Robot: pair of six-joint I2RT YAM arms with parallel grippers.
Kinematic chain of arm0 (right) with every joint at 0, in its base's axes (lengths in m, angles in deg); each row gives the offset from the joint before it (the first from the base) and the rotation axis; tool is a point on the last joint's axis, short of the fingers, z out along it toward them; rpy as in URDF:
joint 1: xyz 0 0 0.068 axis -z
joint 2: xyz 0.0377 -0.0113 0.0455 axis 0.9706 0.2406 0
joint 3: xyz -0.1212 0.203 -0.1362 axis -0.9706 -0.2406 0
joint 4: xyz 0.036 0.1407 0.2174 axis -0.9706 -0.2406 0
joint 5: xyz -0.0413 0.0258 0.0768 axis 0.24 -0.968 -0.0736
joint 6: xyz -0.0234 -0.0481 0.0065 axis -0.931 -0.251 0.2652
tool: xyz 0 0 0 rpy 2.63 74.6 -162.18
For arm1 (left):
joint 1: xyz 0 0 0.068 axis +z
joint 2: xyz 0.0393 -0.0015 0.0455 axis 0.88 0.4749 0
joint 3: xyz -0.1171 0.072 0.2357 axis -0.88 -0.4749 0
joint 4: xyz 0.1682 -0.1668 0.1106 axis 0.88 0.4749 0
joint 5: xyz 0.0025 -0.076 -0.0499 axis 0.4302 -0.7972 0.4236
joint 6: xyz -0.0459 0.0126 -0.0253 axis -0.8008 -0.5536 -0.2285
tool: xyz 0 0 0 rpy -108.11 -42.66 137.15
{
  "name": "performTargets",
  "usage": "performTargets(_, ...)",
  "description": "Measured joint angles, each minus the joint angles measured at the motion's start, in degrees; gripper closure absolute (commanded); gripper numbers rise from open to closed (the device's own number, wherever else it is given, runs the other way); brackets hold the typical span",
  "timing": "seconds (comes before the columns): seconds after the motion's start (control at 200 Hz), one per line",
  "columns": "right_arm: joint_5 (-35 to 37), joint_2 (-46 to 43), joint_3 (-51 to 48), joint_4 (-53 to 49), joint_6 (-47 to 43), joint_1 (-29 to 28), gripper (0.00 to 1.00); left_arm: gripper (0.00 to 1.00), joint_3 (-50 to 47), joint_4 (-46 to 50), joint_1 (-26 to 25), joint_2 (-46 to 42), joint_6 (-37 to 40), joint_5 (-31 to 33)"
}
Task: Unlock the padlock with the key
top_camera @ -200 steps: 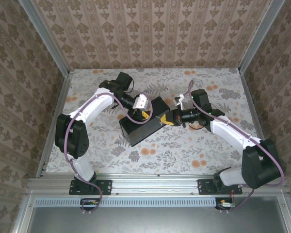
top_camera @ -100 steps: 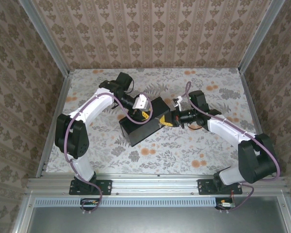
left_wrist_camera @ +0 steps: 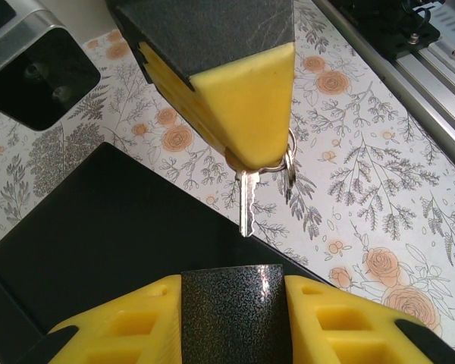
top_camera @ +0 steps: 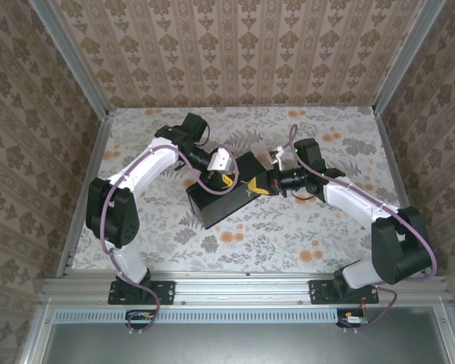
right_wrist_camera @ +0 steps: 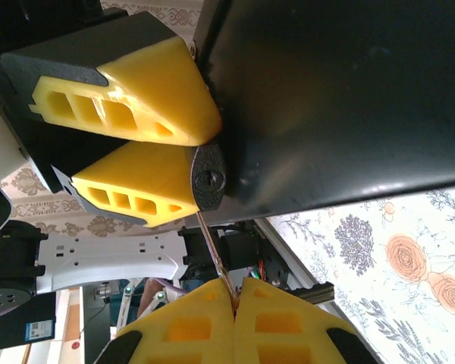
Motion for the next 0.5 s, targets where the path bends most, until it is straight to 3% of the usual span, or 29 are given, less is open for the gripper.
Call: performTargets(0.5,0.09,2.27,1.84,-1.66,-1.73,-1.03,0.99,0.68,0.0,0.2,0.0,0.02,0.07,-0.07)
